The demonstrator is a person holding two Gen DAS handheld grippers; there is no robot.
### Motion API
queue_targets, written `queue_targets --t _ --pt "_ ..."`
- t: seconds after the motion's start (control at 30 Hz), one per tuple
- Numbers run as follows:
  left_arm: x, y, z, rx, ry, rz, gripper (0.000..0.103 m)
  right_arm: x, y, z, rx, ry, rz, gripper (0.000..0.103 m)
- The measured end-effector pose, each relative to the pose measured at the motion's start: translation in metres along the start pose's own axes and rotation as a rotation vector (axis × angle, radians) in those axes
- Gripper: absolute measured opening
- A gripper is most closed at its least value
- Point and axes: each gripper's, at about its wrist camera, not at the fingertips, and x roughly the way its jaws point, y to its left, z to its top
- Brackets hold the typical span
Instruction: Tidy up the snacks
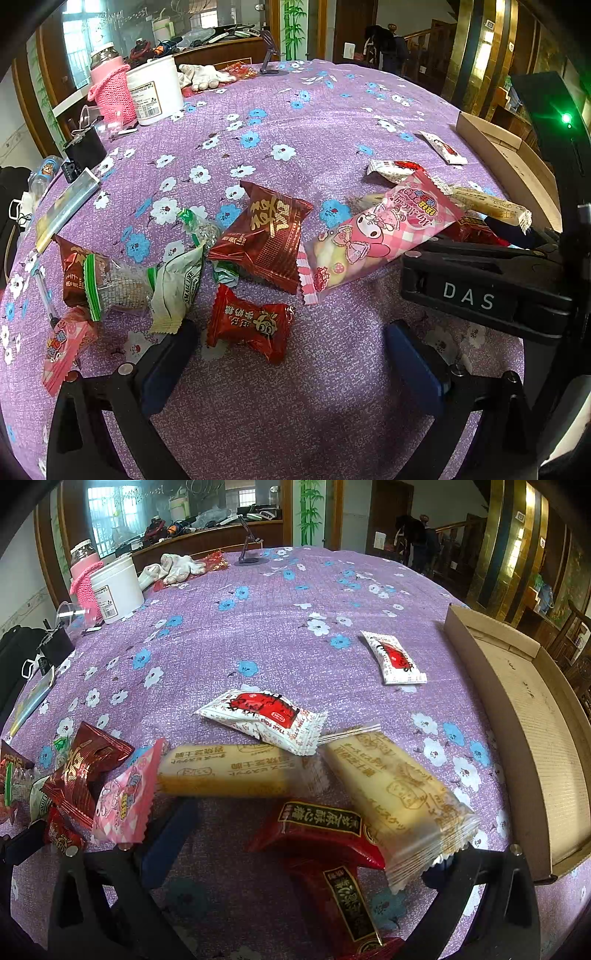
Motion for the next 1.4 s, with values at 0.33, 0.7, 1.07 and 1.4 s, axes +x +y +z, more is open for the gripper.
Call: queue_targets --t 0.33,0.7,1.07,1.4 --pt "0.0 0.0 0.0 -0.001 0.0 0.0 0.102 -0.001 0.001 0.0 0.017 0.003 -0.02 0.102" --pt "-0.012 -0.005 -0.001 0.005 -0.021 0.027 0.102 -0.071 -0.022 0.0 -0.187 -0.048 -0.016 0.102" --pt "-0.061 -0.013 0.01 0.038 -0.085 0.098 0.103 -0.113 -0.016 0.001 -0.332 -0.045 -0.015 0.077" --pt "-0.091 0.006 0.013 -0.035 -0.121 0.181 0.103 -0.143 0.023 0.007 -0.505 -0.146 0.068 0.071"
